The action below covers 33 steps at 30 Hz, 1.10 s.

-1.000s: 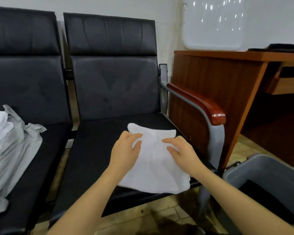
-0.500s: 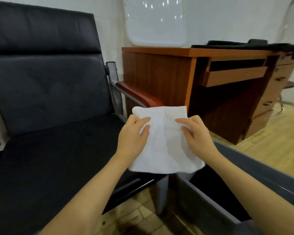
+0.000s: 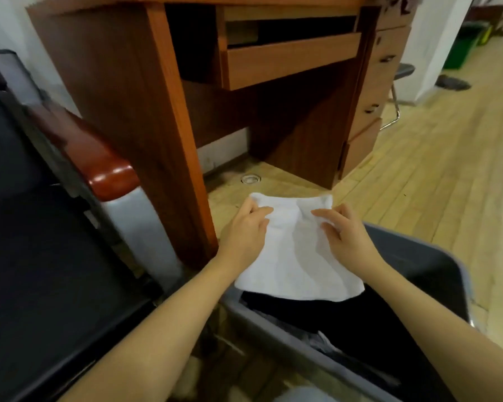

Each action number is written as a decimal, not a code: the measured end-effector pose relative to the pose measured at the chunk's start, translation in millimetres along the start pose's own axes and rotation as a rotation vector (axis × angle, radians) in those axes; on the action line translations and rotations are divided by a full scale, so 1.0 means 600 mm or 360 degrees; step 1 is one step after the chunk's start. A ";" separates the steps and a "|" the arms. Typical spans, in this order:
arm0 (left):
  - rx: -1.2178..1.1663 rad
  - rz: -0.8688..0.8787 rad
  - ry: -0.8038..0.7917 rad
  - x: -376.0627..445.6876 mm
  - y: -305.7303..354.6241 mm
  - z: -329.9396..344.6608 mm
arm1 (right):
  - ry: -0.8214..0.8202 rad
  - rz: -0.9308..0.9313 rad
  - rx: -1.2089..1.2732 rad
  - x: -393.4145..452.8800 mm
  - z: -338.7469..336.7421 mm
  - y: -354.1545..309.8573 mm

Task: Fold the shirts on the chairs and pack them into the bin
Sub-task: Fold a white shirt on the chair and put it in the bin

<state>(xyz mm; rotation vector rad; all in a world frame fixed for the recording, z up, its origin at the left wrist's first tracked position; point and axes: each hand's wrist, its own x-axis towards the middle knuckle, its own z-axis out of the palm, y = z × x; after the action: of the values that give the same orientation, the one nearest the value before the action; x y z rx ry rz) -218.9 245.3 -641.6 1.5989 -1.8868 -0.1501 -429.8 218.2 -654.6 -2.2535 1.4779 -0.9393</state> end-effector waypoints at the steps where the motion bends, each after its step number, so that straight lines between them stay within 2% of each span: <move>1: -0.0013 -0.0052 -0.0084 0.005 -0.005 0.030 | -0.0049 0.0039 -0.0024 -0.006 0.011 0.028; 6: 0.0133 -0.0185 -0.0493 0.016 -0.047 0.165 | -0.0295 0.0311 -0.0039 -0.043 0.095 0.134; 10: 0.0265 -0.0129 -0.0617 0.031 -0.089 0.242 | -0.0362 0.0519 -0.0085 -0.059 0.167 0.186; 12: 0.0356 -0.0155 -0.0652 0.042 -0.115 0.276 | -0.0402 0.0695 -0.0267 -0.058 0.202 0.205; 15: 0.0839 0.0036 -0.0899 0.049 -0.153 0.333 | -0.0582 0.0853 -0.0621 -0.058 0.256 0.240; 17: 0.0960 0.0195 -0.1071 0.047 -0.170 0.368 | -0.0572 0.0796 -0.0559 -0.057 0.285 0.263; 19: 0.0951 0.0270 -0.1199 0.040 -0.180 0.401 | -0.0599 0.0618 -0.0481 -0.054 0.312 0.278; 21: 0.0918 0.0227 -0.1326 0.034 -0.191 0.427 | -0.0661 0.0444 -0.0436 -0.049 0.336 0.286; 23: 0.0923 0.0162 -0.1409 0.033 -0.204 0.447 | -0.0765 0.0391 -0.0446 -0.045 0.353 0.296; 27: 0.0948 0.0092 -0.1516 0.054 -0.222 0.458 | -0.1038 0.0714 -0.0668 -0.051 0.371 0.342; 33: 0.0800 0.0014 -0.1581 0.066 -0.220 0.453 | -0.1058 0.0833 -0.0668 -0.051 0.359 0.342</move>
<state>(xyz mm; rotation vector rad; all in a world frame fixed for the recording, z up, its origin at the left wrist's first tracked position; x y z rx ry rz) -255.9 90.3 -901.4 2.0596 -2.8432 -0.5942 -441.5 132.8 -940.7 -1.9406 1.8663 0.2768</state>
